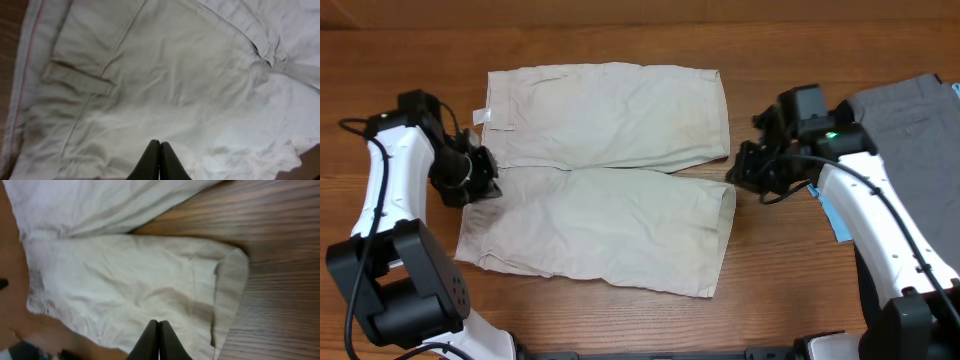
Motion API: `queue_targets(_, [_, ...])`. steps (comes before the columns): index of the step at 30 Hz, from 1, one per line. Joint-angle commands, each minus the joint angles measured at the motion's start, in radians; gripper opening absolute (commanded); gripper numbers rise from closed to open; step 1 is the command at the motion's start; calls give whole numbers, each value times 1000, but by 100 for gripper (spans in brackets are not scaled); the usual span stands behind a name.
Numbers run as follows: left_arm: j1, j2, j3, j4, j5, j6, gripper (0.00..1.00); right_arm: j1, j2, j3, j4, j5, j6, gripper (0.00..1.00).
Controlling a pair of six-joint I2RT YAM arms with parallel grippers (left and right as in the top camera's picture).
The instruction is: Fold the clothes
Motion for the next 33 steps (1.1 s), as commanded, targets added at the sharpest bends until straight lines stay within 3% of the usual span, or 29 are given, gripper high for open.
queue_targets(1, [-18,-6,-60,49,41,27,4,33,-3,-101,85,-28,-15,4])
queue_targets(9, [-19,-6,-110,112,24,26,4,46,20,-325,431,-27,-16,4])
queue_targets(14, [-19,-6,-121,138,24,26,4,49,27,-373,555,-21,-14,4])
queue_targets(24, [-20,-6,-121,139,27,26,4,69,99,-399,620,-5,-16,4])
queue_targets(33, [-49,-6,-122,152,-55,11,4,42,235,-399,691,183,-22,4])
